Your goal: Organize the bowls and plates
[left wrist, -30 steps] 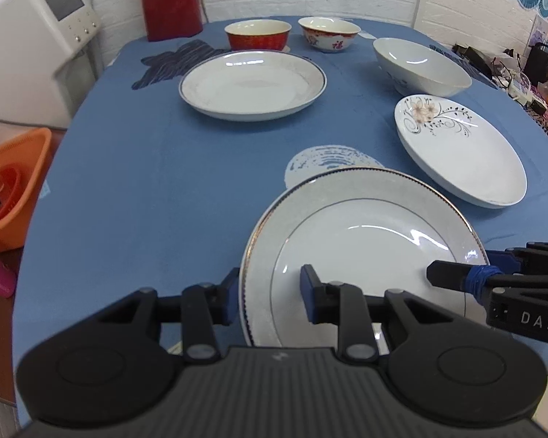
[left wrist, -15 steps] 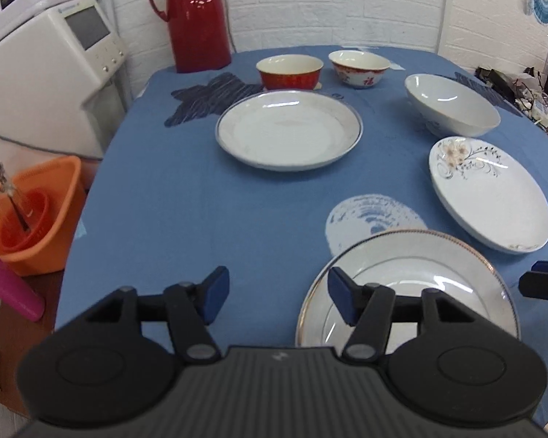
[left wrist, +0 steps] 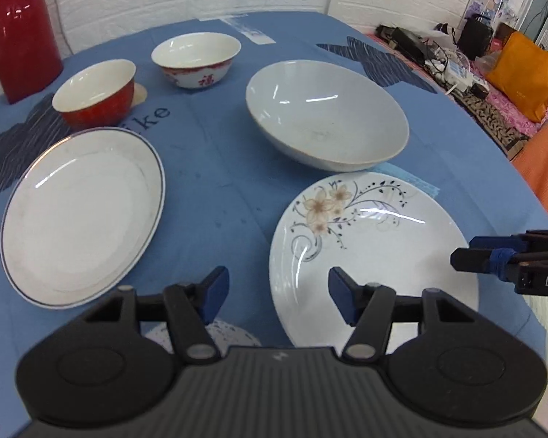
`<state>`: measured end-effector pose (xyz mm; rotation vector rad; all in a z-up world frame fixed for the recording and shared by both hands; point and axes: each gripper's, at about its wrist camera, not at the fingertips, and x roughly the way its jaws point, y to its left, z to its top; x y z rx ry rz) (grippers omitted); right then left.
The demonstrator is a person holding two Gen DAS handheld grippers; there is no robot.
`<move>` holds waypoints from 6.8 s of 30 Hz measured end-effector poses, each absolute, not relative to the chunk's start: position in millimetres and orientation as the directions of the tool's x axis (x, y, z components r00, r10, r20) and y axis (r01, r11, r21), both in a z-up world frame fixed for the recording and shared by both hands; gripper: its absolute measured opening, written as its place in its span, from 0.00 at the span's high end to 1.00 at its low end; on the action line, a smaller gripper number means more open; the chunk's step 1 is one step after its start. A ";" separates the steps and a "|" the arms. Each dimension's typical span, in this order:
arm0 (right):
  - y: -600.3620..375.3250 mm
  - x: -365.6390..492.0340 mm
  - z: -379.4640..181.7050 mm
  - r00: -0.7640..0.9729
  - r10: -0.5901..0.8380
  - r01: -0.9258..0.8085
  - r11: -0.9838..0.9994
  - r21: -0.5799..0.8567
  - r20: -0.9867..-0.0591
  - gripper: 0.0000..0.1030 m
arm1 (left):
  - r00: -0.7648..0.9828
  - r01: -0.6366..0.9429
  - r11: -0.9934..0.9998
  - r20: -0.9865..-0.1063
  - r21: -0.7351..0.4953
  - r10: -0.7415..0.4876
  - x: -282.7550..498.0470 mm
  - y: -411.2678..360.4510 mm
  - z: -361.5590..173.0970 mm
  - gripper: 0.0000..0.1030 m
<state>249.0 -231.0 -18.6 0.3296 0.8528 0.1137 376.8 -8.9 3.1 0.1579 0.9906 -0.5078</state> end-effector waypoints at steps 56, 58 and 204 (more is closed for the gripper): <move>-206.3 284.2 -24.4 0.568 0.253 0.055 0.938 0.343 -0.783 0.88 | 0.394 0.415 0.896 -0.856 -0.158 -0.333 382.3 0.3 7.3 0.76; -202.1 284.8 -18.7 0.568 0.256 0.042 0.940 0.338 -0.782 0.88 | 0.406 0.405 0.902 -0.854 -0.150 -0.325 382.2 2.0 11.9 0.76; -51.5 345.0 42.8 0.491 0.310 -0.256 0.945 0.205 -0.814 0.80 | 0.452 0.052 0.993 -0.884 -0.105 -0.117 320.2 134.4 59.6 0.84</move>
